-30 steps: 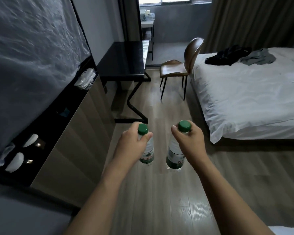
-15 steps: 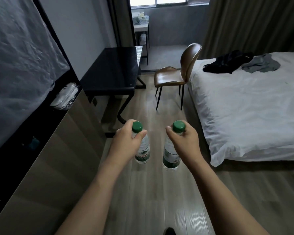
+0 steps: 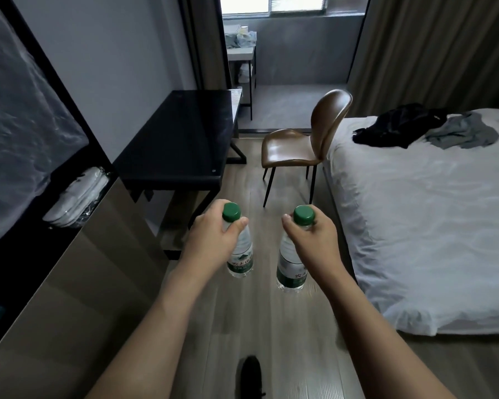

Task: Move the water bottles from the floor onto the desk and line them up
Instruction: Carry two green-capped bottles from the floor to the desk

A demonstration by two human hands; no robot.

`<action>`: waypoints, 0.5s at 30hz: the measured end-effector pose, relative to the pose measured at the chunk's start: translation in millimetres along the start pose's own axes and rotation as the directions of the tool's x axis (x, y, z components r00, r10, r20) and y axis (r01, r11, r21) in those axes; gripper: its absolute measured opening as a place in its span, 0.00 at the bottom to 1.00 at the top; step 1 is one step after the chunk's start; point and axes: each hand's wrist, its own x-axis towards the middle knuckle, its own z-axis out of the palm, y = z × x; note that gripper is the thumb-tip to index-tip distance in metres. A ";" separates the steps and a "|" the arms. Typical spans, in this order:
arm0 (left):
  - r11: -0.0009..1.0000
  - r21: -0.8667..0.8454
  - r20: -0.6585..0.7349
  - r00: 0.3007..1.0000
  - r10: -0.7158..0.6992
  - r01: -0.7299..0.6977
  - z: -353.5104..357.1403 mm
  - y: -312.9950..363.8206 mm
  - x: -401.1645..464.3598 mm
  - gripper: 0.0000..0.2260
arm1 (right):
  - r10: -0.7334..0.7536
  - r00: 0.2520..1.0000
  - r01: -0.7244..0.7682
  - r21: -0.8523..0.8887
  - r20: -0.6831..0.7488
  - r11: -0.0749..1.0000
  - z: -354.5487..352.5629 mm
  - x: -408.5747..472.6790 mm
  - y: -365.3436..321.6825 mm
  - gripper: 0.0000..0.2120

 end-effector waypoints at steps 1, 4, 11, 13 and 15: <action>1.000 -0.002 0.005 1.000 0.004 -0.004 3.3 -3.8 18.8 0.09 | 0.000 1.000 0.000 -0.002 0.003 1.000 6.6 17.7 4.1 0.12; 1.000 -0.008 0.024 1.000 0.015 -0.015 13.0 -14.4 79.0 0.09 | 0.009 1.000 -0.009 0.005 0.010 1.000 29.0 75.4 15.5 0.12; 1.000 -0.010 0.039 0.999 0.019 -0.019 21.8 -20.2 221.3 0.09 | 0.003 1.000 -0.003 -0.020 -0.002 1.000 69.7 209.0 22.9 0.11; 1.000 -0.006 0.036 0.999 0.019 -0.019 28.7 -20.3 258.1 0.10 | 0.000 1.000 -0.001 -0.026 -0.013 1.000 77.1 243.3 28.3 0.11; 1.000 -0.010 0.035 0.999 0.006 -0.006 38.2 -23.7 293.7 0.09 | 0.009 1.000 -0.010 -0.031 -0.016 0.999 84.8 276.5 39.3 0.11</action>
